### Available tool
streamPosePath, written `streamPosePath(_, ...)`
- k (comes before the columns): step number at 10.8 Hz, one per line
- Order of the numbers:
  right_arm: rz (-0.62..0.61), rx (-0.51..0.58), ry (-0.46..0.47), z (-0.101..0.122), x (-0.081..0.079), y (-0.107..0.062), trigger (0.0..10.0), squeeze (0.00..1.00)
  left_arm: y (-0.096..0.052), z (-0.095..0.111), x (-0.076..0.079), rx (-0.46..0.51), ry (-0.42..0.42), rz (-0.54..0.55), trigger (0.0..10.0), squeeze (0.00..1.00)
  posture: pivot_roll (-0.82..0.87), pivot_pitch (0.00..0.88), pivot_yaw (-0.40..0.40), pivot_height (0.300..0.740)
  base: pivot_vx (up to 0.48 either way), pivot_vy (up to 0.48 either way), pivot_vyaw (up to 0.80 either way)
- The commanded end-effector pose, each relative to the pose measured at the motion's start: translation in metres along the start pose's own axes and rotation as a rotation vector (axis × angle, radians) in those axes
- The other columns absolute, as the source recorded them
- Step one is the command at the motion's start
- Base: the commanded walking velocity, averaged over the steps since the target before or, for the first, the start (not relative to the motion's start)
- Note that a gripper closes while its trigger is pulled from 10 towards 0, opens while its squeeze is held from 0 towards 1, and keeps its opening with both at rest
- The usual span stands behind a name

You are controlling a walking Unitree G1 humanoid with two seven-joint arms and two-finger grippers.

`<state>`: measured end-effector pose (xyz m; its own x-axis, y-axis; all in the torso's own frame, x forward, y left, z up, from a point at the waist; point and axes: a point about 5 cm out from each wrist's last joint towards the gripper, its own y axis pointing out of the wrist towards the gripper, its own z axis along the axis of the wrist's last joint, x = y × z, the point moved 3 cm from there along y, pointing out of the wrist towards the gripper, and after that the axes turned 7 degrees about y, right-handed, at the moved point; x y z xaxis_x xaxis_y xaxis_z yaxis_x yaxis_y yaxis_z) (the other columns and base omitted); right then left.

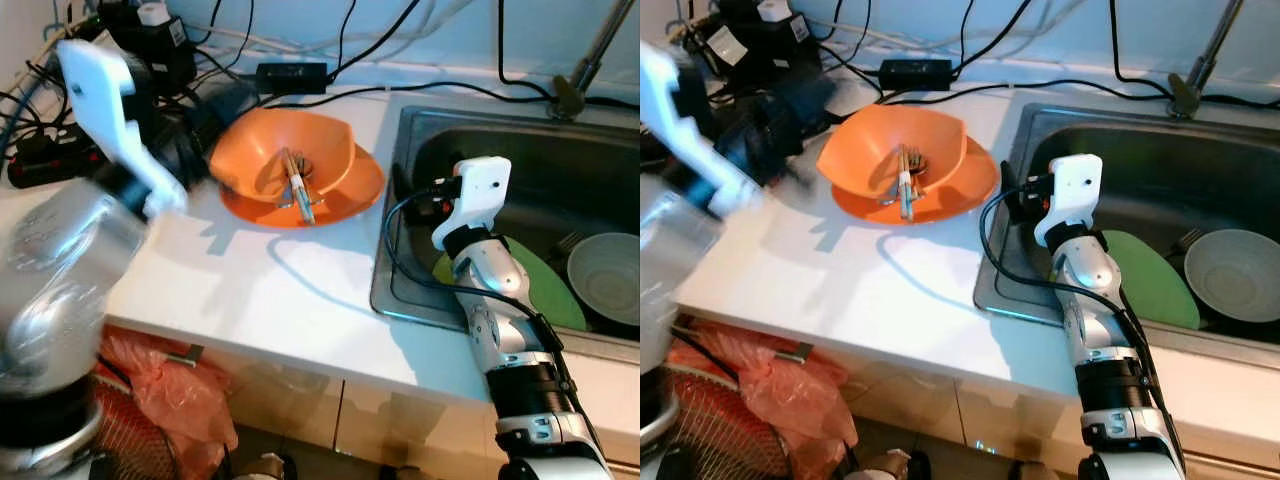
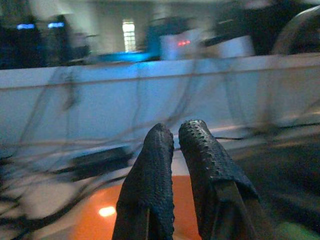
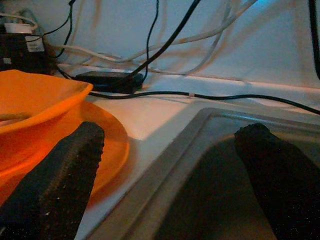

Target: Kitchen organization

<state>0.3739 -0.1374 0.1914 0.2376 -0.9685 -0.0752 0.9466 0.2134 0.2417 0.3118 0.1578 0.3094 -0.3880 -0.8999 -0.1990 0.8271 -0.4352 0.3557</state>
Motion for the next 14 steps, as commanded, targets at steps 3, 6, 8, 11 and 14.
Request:
streamPosePath(3, -0.062, 0.104, 0.023, 0.021, 0.012, 0.000, 10.0, 0.00, 0.014, -0.032, -0.022, -0.038, 0.132, 0.266, 10.0, 0.00, 0.11, 0.114, 0.053, 0.740, 0.000, 0.000, 0.00)
streamPosePath(6, -0.116, 0.183, 0.035, 0.033, 0.021, -0.004, 10.0, 0.00, 0.024, -0.041, -0.017, 0.023, 0.196, 0.339, 10.0, 0.00, 0.08, 0.112, 0.063, 0.740, 0.000, 0.000, 0.00)
streamPosePath(8, -0.157, 0.215, 0.043, 0.037, 0.029, -0.007, 10.0, 0.00, 0.032, -0.030, -0.023, 0.105, 0.292, 0.404, 10.0, 0.00, 0.08, 0.112, 0.063, 0.740, 0.000, 0.000, 0.00)
streamPosePath(11, -0.167, 0.246, 0.052, 0.039, 0.029, -0.007, 10.0, 0.00, 0.036, -0.056, -0.015, 0.079, 0.297, 0.385, 10.0, 0.00, 0.07, 0.109, 0.070, 0.740, 0.000, 0.000, 0.00)
streamPosePath(14, -0.188, 0.246, 0.040, 0.036, 0.034, -0.010, 10.0, 0.00, 0.037, -0.074, -0.014, 0.048, 0.314, 0.403, 10.0, 0.00, 0.07, 0.109, 0.070, 0.740, 0.000, 0.000, 0.00)
